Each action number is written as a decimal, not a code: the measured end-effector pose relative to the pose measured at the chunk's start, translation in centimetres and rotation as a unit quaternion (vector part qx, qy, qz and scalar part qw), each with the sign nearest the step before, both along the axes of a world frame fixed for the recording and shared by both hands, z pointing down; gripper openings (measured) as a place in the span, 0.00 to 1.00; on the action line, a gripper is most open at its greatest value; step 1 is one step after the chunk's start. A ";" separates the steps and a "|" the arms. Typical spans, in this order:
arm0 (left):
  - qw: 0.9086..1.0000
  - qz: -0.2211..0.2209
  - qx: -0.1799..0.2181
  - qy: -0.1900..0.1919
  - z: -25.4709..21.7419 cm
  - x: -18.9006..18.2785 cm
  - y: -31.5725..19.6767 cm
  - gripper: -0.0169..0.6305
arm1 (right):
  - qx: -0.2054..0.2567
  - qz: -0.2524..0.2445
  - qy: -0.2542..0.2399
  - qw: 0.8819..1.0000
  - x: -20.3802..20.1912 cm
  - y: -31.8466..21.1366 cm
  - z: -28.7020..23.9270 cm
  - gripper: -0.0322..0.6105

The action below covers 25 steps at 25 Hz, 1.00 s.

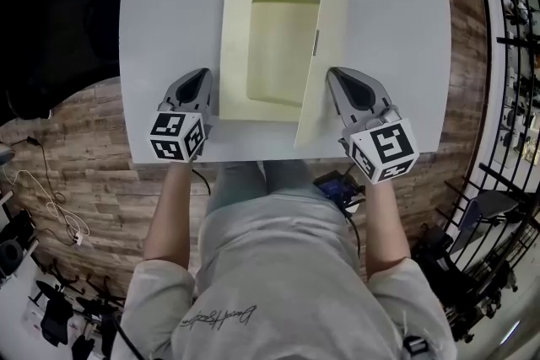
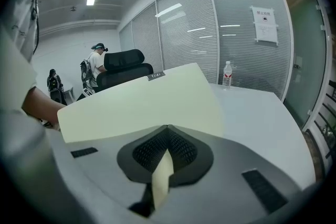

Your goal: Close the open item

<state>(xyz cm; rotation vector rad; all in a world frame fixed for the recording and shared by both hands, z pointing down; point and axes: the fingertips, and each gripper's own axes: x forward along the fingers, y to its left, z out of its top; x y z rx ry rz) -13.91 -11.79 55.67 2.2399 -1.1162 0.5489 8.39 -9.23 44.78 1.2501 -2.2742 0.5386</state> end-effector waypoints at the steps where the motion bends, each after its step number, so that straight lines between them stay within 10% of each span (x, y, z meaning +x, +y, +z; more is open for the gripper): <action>1: 1.000 0.001 -0.001 0.000 0.2 0.1 0.1 0.04 | -0.001 -0.001 -0.001 1.000 -0.2 0.1 0.1 0.07; 25: 1.000 0.018 -0.018 0.009 1.8 2.8 2.1 0.04 | -0.039 -0.024 0.006 0.999 -2.9 0.8 2.8 0.07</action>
